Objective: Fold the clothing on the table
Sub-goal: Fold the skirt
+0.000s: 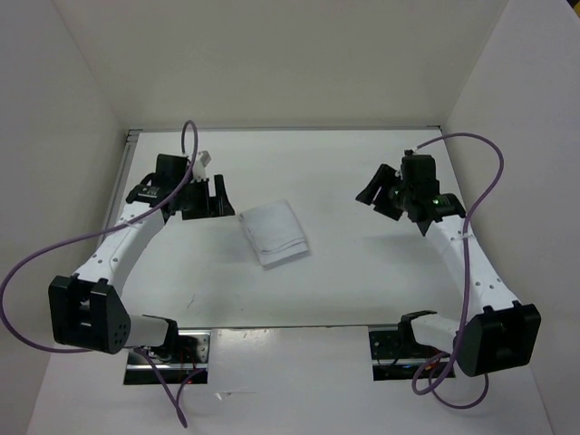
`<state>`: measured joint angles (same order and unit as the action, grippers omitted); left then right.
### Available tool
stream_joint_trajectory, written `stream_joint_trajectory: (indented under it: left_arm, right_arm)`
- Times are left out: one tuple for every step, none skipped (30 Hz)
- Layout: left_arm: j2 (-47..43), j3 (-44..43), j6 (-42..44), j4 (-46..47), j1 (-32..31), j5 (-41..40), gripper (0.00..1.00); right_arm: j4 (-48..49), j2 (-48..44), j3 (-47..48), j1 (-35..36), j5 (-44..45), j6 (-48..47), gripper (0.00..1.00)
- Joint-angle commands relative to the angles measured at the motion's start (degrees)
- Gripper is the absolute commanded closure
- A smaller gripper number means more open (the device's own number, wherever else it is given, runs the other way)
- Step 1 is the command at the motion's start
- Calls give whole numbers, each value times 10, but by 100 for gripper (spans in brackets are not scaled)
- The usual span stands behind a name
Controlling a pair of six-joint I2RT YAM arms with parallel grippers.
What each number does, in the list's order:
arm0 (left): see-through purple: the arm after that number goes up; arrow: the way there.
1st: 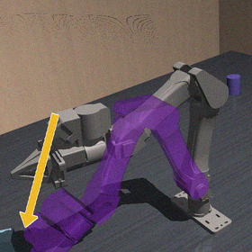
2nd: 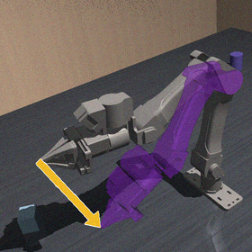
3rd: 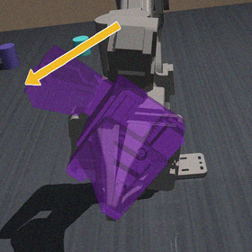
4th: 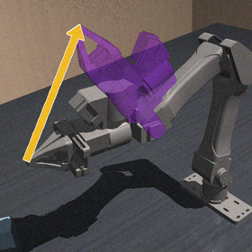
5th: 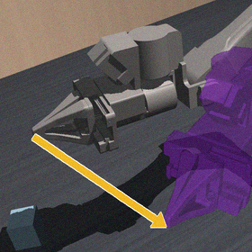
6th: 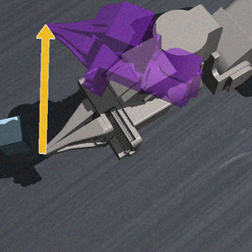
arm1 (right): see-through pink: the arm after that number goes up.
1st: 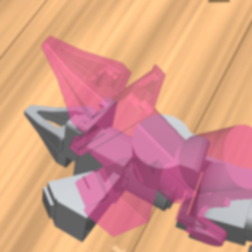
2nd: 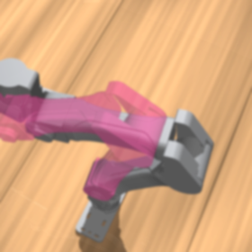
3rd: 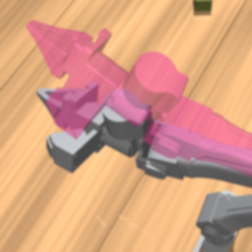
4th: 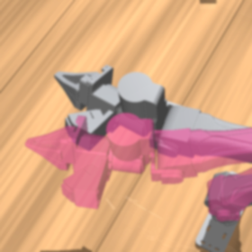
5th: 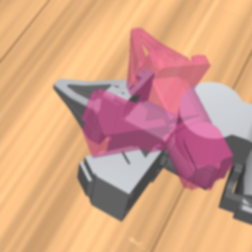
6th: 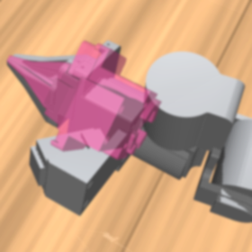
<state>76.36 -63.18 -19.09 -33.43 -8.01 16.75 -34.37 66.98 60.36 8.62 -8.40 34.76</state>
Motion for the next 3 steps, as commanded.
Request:
stream_joint_trajectory:
  left_arm:
    - [-14,-4,-6,25,4,-1,10]
    - [-14,-4,-6,25,4,-1,10]
    - [-14,-4,-6,25,4,-1,10]
  right_arm:
    - [0,-2,-9,-4,-21,-22,33]
    - [0,-2,-9,-4,-30,-31,33]
    - [5,5,-9,-4,-38,-36,33]
